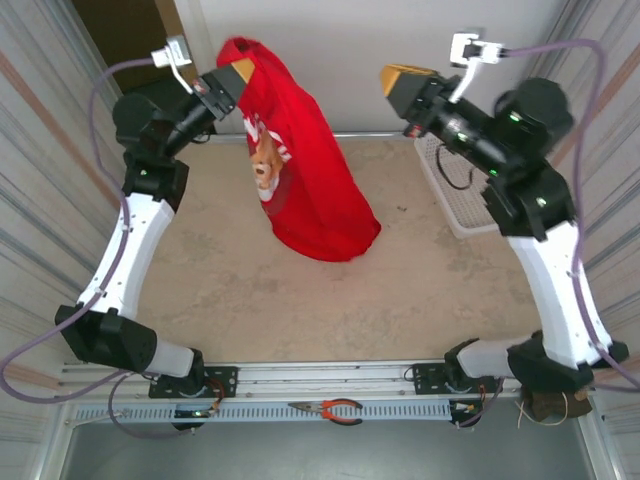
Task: Fold the inside-out t-shirt
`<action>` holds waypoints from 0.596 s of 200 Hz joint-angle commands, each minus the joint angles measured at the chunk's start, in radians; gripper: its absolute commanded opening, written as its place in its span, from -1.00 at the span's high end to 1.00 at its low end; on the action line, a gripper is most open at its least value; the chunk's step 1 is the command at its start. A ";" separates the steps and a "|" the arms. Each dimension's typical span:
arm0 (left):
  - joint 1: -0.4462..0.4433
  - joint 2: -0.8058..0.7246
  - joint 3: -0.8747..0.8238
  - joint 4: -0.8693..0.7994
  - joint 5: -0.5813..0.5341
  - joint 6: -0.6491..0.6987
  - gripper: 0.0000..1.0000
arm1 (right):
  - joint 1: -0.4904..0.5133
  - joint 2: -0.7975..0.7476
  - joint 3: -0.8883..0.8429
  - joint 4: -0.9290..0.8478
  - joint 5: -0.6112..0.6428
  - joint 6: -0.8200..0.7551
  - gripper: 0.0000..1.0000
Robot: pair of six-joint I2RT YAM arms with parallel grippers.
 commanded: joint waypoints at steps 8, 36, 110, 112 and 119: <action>0.003 0.003 0.067 0.081 -0.060 -0.007 1.00 | -0.007 0.019 -0.065 -0.020 0.024 -0.027 1.00; -0.007 0.005 0.071 0.047 -0.040 -0.022 1.00 | 0.058 0.049 -0.200 -0.065 0.002 -0.061 0.05; -0.078 -0.035 0.088 -0.137 -0.039 0.082 1.00 | 0.344 0.219 -0.321 0.009 0.281 -0.103 -0.80; -0.079 -0.036 0.089 -0.137 -0.039 0.082 1.00 | 0.347 0.228 -0.316 0.009 0.283 -0.103 -0.80; -0.083 -0.036 0.091 -0.137 -0.042 0.081 1.00 | 0.350 0.262 -0.292 0.003 0.314 -0.103 -0.80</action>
